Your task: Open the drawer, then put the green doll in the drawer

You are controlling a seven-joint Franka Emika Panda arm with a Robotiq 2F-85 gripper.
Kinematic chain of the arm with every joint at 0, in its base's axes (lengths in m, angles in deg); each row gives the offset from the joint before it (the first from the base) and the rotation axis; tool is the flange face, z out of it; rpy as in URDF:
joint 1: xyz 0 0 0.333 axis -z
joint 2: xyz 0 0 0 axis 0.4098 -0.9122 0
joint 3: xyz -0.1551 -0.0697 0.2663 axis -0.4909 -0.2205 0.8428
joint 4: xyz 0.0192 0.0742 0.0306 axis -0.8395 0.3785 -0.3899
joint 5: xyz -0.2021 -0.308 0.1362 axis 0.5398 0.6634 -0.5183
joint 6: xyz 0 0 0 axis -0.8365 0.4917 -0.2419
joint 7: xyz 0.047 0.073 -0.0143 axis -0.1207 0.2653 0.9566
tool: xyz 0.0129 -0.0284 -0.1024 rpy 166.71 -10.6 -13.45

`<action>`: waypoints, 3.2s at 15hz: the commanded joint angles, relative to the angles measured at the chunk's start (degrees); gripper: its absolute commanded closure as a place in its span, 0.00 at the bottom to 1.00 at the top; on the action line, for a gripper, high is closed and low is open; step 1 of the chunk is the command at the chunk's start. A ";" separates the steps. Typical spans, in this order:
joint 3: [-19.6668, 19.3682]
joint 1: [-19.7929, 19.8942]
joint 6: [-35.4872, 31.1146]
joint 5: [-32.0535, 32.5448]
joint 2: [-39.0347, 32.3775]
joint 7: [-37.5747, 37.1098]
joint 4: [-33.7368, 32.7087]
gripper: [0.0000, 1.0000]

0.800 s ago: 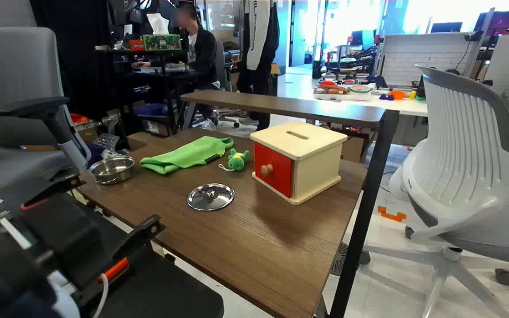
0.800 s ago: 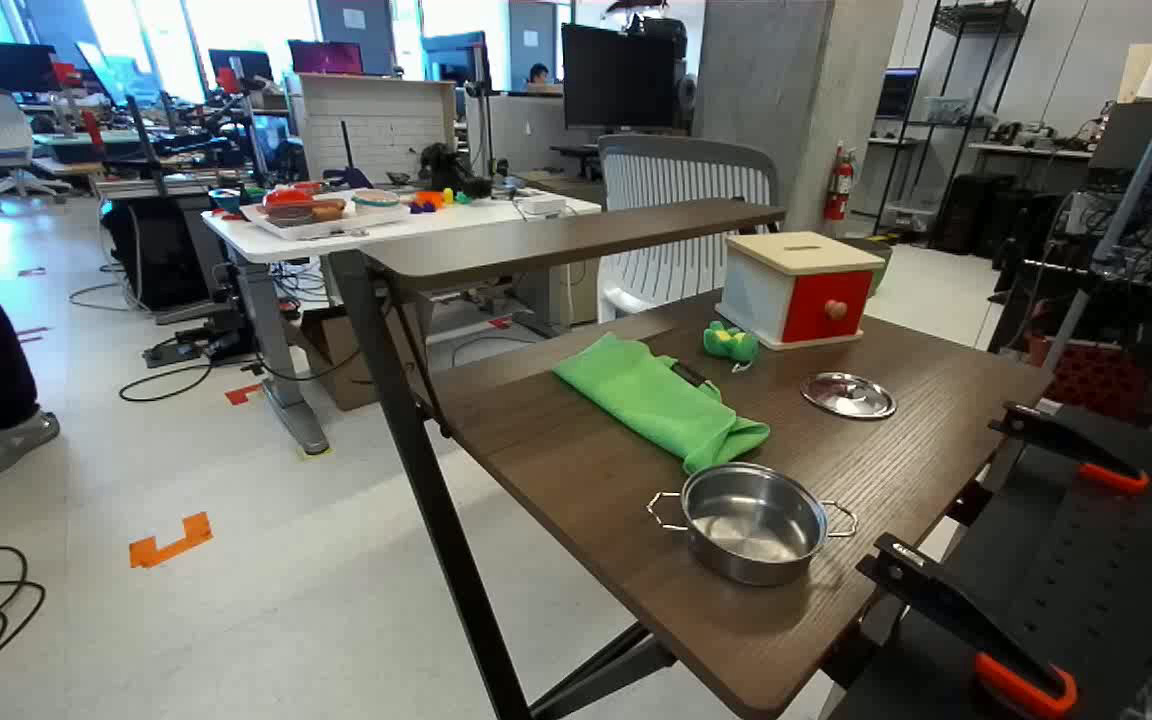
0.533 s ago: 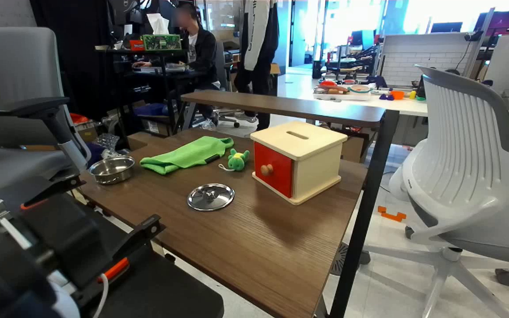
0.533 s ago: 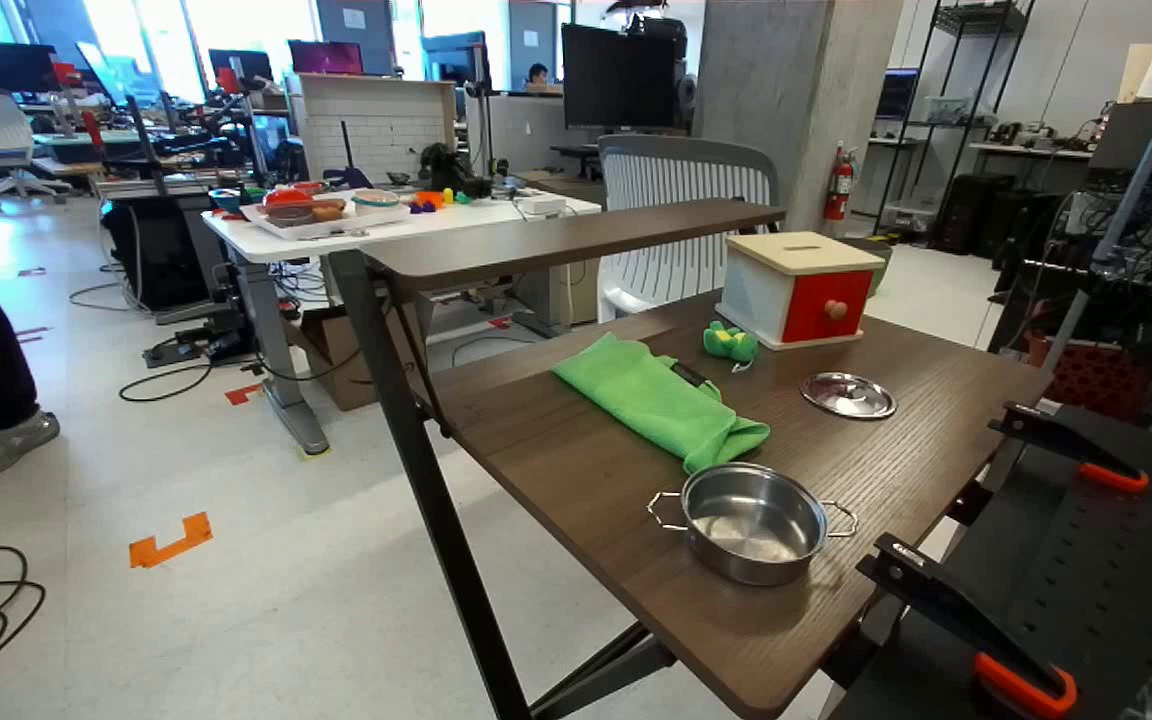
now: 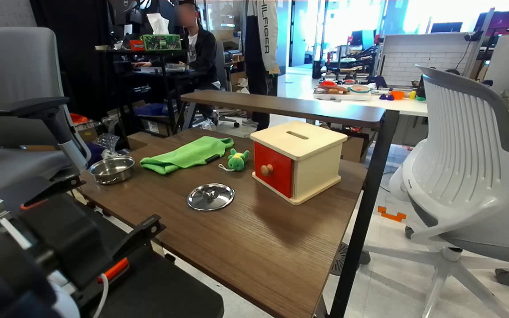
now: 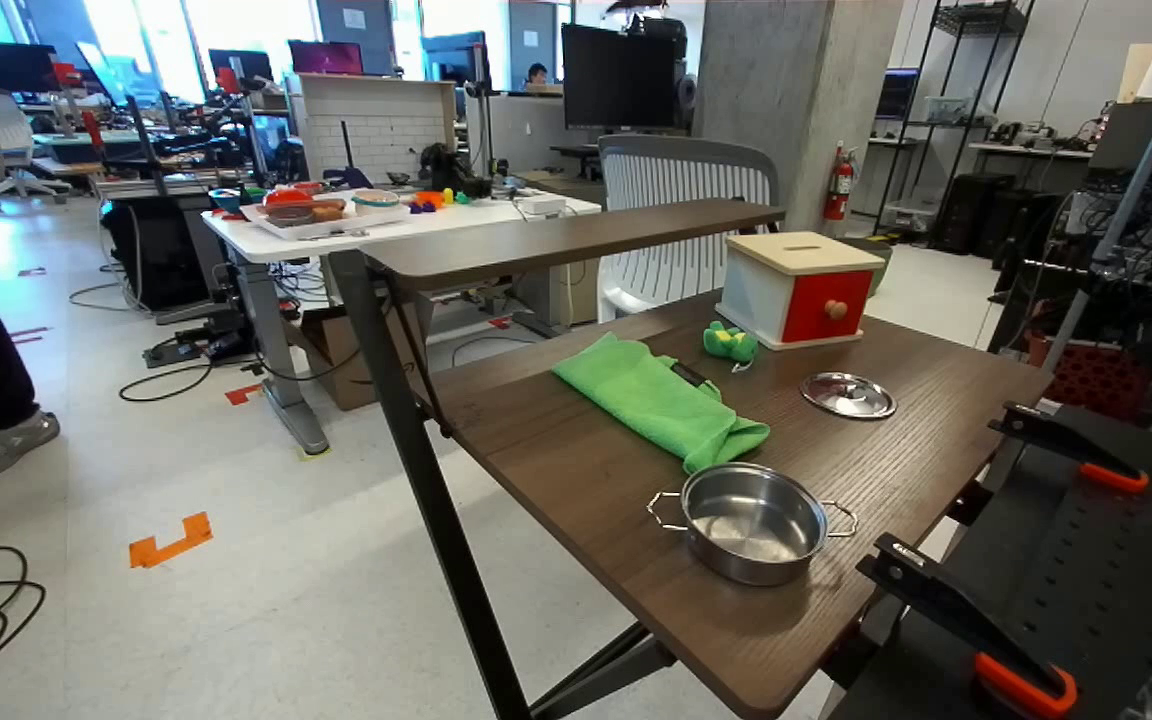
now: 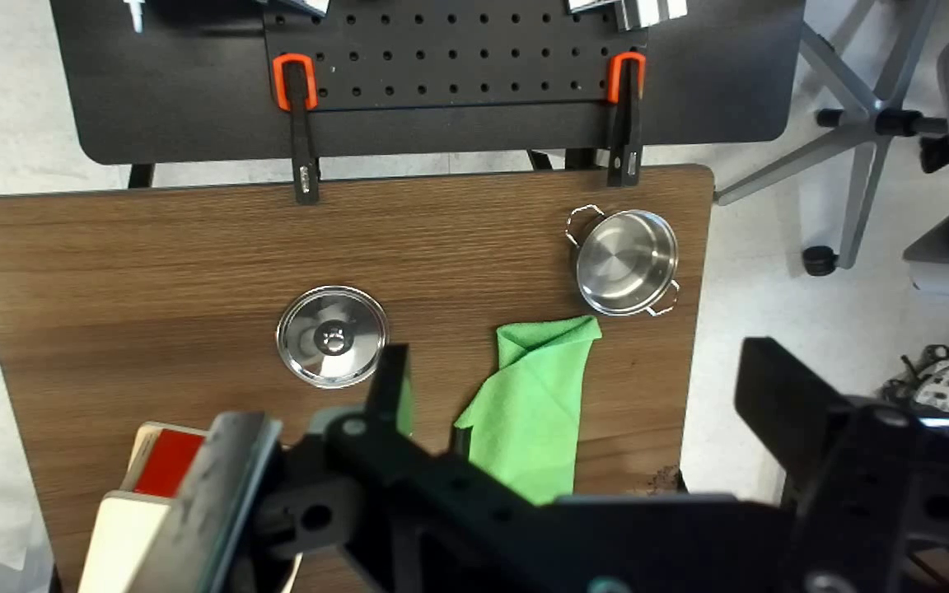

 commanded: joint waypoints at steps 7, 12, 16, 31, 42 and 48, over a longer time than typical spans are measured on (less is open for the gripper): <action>0.98 1.16 0.16 -0.57 -0.17 0.54 -0.11 0.00; 0.98 1.16 0.16 -0.57 -0.17 0.54 -0.11 0.00; 0.98 1.16 0.16 -0.57 -0.17 0.54 -0.11 0.00; 1.28 2.02 -5.96 0.91 -2.73 0.31 2.07 0.00; -0.33 4.91 -30.39 -0.63 -23.04 -0.36 3.63 0.00; 0.49 4.54 -37.96 -17.24 -37.28 3.85 -4.07 0.00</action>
